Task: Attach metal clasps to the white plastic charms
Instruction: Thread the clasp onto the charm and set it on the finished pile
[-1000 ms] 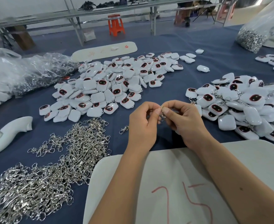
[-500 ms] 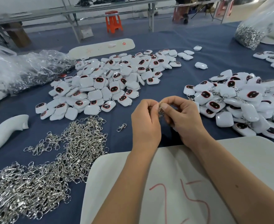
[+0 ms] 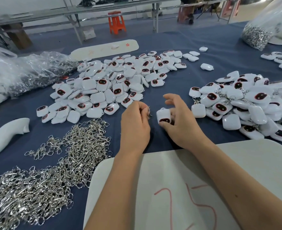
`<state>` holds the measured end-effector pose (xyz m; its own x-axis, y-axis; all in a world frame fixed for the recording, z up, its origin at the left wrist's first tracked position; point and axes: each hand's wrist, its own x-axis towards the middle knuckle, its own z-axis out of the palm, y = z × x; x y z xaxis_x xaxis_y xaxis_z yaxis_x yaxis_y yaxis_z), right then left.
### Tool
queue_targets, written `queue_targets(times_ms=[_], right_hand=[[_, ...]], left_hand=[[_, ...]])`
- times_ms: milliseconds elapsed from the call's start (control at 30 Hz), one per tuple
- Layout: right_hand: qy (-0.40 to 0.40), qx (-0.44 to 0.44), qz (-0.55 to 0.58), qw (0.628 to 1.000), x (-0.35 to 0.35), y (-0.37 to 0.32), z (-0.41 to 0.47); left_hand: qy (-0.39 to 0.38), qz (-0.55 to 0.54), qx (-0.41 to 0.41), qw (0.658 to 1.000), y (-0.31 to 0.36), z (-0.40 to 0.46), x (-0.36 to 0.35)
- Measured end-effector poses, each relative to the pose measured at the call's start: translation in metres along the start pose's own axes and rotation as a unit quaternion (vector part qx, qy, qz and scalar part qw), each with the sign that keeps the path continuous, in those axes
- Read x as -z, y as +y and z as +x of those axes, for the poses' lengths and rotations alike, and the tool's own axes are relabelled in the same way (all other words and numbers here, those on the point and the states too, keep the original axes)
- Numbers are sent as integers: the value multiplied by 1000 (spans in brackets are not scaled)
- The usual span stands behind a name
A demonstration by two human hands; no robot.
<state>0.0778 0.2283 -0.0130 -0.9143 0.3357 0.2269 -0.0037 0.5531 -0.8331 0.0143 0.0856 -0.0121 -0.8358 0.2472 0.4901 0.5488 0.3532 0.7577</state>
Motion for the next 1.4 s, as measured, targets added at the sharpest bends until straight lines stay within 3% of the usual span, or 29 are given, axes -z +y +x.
queue_targets(times_ms=[200, 467, 533, 733, 1400], right_hand=[[55, 2, 101, 993, -1, 4, 3], [70, -63, 313, 945, 6, 7, 6], [80, -82, 290, 950, 6, 7, 6], [129, -20, 155, 979, 2, 4, 5], [126, -22, 51, 990, 2, 0, 4]], left_hand=[[-67, 7, 9, 998, 2, -1, 4], [-122, 2, -17, 992, 3, -3, 1], [-125, 6, -16, 992, 3, -4, 1], [-149, 11, -12, 989, 5, -4, -1], [-178, 115, -8, 977, 13, -9, -5]])
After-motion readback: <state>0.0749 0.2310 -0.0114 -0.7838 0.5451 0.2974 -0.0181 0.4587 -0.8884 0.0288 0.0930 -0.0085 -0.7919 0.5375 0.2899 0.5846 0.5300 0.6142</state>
